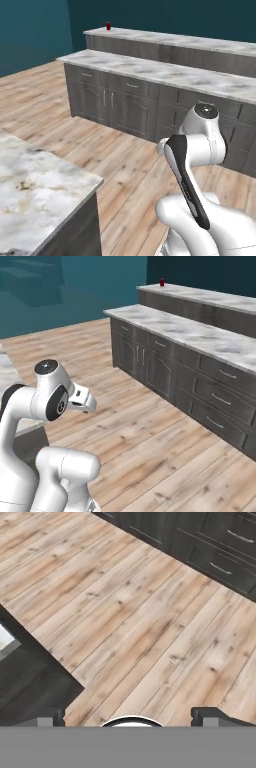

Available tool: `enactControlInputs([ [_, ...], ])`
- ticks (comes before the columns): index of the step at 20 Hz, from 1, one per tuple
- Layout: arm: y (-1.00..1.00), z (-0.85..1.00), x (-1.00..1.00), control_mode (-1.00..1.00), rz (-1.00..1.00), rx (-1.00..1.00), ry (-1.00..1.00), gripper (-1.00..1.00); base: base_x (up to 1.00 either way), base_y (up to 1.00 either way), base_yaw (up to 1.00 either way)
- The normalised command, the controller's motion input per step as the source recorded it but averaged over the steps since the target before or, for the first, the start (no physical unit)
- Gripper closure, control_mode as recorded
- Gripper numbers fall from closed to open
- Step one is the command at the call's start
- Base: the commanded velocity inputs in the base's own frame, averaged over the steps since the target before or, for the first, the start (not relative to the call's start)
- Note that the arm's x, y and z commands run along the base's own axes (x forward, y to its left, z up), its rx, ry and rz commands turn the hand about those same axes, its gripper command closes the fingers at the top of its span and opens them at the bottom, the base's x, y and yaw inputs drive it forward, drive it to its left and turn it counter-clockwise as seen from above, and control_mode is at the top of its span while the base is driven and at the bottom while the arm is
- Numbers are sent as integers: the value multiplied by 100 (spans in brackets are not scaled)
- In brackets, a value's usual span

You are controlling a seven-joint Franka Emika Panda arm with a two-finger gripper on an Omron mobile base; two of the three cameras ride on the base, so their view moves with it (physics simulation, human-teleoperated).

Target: Four empty soda cans are scattered around the kitchen. Gather all the cans and cluster them next to the stove for recycling.

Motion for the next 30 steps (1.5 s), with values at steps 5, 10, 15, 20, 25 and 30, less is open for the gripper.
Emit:
enactControlInputs([
  [5, 0, 0, 0, 100, 0, 0, 0, -100, 45, -43, 25],
  [10, 0, 0, 0, 100, 0, 0, 0, -100, 35, -50, 24],
  [15, 0, 0, 0, 100, 0, 0, 0, -100, 38, -39, 31],
  [20, 0, 0, 0, 100, 0, 0, 0, -100, 35, -42, 31],
  [25, 0, 0, 0, 100, 0, 0, 0, -100, 43, -63, 21],
  [30, 0, 0, 0, 100, 0, 0, 0, -100, 30, -39, 33],
])
